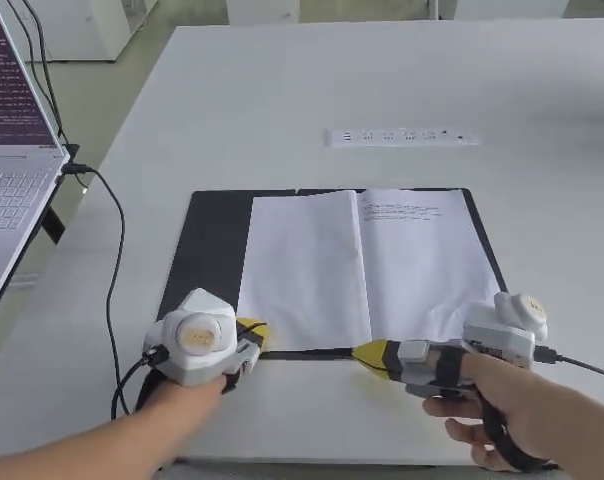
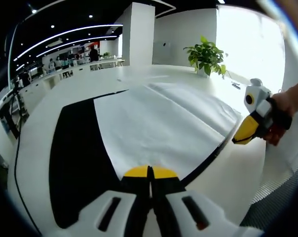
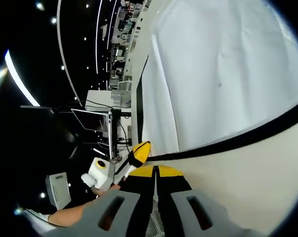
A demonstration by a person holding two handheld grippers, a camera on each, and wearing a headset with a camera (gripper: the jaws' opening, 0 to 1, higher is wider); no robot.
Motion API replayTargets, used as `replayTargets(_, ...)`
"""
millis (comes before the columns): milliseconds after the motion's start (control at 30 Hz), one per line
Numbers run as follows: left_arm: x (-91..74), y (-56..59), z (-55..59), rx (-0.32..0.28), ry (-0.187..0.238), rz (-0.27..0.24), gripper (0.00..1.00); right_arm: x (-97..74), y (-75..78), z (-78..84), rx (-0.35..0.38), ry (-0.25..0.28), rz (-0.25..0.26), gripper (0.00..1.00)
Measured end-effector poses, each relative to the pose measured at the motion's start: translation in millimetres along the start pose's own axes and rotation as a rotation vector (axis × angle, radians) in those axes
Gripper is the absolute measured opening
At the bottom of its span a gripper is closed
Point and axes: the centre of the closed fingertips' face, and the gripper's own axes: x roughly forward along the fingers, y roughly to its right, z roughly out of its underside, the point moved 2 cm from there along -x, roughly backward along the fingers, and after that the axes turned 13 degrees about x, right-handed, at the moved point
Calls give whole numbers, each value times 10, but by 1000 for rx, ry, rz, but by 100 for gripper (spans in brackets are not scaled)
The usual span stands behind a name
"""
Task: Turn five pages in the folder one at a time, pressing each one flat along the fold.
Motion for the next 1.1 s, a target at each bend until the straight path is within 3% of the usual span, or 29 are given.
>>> replayTargets(100,-15,32,-19,-64,-16,22,0,-98,-75,-11,-83,35,10,0)
replayTargets(200,-47,114,-51,-75,-45,74,6,-225,-224,-34,-136,78,-13,0)
replayTargets(267,-96,162,-164,-44,-11,92,9,-341,-310,-95,-168,128,-29,0)
replayTargets(433,-296,219,-475,-31,38,100,21,-719,-530,-262,-313,280,-16,0)
replayTargets(567,-519,264,-725,27,100,100,29,-1064,-706,-364,-398,422,8,15)
replayTargets(733,-759,264,-824,53,112,92,36,-1422,-873,-411,-495,560,35,25)
replayTargets(867,-932,228,-885,77,123,75,41,-1634,-929,-397,-602,605,99,29)
replayTargets(967,-1034,182,-916,60,122,60,46,-1744,-983,-362,-692,629,136,32)
replayTargets(1100,-1148,150,-928,58,119,38,54,-1827,-978,-300,-771,633,179,35)
